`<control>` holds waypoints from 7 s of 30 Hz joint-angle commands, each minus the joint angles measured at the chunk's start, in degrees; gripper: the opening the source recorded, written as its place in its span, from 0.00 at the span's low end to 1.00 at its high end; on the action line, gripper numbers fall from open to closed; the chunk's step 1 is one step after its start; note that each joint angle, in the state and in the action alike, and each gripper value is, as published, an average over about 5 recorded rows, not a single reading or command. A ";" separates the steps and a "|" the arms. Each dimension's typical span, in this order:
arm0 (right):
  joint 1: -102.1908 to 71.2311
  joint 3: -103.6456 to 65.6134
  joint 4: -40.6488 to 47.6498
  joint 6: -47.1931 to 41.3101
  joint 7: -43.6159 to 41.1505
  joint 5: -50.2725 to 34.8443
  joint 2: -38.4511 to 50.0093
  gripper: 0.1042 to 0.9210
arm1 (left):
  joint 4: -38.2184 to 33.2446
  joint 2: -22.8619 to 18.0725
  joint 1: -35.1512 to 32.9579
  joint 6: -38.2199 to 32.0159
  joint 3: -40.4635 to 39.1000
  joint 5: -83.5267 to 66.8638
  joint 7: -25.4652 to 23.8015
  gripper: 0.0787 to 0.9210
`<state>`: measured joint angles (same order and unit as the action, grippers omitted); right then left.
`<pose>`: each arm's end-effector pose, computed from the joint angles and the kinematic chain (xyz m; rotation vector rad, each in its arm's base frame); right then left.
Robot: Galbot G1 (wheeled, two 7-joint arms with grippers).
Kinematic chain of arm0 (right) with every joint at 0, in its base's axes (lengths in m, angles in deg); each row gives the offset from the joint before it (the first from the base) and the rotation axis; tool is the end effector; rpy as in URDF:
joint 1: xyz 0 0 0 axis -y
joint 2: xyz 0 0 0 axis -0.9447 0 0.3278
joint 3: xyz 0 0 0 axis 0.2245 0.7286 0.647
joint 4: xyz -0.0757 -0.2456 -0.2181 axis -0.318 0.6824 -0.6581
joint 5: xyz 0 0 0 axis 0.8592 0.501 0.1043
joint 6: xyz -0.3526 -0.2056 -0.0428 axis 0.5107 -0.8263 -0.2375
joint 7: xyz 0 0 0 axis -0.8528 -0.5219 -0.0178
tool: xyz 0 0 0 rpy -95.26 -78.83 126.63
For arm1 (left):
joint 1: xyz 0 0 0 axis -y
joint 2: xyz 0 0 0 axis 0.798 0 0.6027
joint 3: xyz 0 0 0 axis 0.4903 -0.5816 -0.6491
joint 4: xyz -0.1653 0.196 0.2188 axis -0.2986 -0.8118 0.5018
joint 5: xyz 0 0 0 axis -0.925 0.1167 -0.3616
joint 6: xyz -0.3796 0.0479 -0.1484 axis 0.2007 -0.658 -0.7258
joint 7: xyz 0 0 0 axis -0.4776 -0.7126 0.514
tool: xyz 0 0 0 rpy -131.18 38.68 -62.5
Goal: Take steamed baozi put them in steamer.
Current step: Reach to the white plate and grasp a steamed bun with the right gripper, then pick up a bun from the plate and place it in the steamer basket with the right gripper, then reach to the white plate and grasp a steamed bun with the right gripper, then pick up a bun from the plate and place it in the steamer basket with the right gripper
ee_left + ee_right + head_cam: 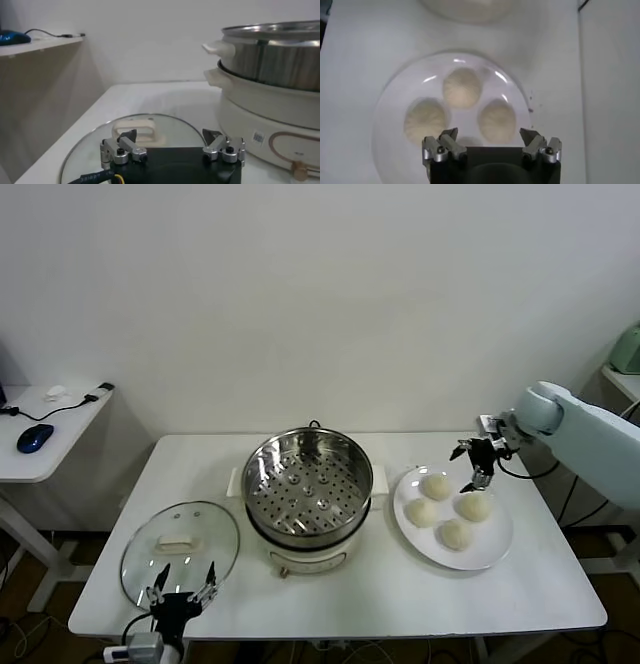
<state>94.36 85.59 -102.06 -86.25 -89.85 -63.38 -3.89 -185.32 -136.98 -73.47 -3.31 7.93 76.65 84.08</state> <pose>0.6312 -0.1731 -0.1691 1.2976 -1.4249 1.2906 0.1996 0.0518 -0.3687 0.1490 -2.7769 -0.0607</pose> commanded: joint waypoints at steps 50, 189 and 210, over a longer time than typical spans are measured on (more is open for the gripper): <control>21.35 16.65 -3.30 0.49 0.67 -13.42 -10.73 0.69 | -0.04 -1.18 -0.80 -1.00 -2.10 1.20 1.33 0.88; 46.98 34.49 -37.62 -26.15 25.40 -63.93 -21.85 0.70 | -0.72 -1.42 -3.06 -3.93 -3.65 5.01 4.85 0.88; 23.06 35.30 -13.22 -28.53 29.04 -50.81 -40.36 0.70 | -0.81 -1.31 -3.07 -4.52 -3.83 5.48 4.76 0.88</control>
<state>123.68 120.76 -122.32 -113.59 -62.62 -116.99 -39.02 -186.18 -138.24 -76.57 -7.86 4.06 82.14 88.90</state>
